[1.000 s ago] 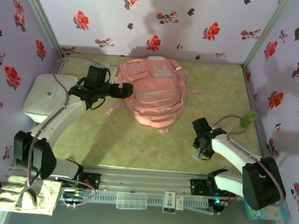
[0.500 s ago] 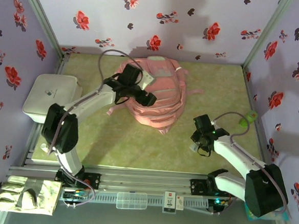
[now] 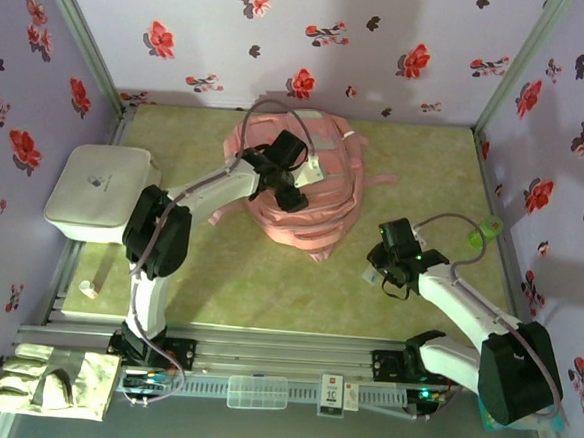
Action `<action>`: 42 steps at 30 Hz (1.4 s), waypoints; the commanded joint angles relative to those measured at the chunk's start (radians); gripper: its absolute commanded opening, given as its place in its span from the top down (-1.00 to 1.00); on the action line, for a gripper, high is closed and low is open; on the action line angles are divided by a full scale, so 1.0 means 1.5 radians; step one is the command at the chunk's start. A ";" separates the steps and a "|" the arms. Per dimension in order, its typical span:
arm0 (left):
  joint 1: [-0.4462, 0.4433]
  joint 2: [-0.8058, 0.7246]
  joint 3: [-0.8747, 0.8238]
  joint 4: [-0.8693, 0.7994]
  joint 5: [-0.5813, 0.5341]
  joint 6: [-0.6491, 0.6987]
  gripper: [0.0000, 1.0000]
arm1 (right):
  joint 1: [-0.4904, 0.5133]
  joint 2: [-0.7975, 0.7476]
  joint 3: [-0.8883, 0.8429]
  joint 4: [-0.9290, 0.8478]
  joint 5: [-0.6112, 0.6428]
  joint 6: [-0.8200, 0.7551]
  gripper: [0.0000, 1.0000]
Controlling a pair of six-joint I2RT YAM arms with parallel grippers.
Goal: Pack the student bag
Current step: Place the book in the student bag.
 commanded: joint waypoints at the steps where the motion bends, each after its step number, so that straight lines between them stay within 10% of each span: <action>1: -0.002 0.012 0.041 -0.021 -0.058 0.011 -0.40 | -0.007 -0.006 0.014 0.015 -0.003 -0.001 0.20; 27: 0.011 0.048 0.112 -0.094 -0.038 0.020 0.15 | -0.015 0.016 0.064 0.068 -0.043 -0.003 0.20; 42: 0.004 -0.002 0.175 -0.054 -0.023 -0.121 1.00 | -0.024 0.066 0.151 0.167 -0.157 0.020 0.20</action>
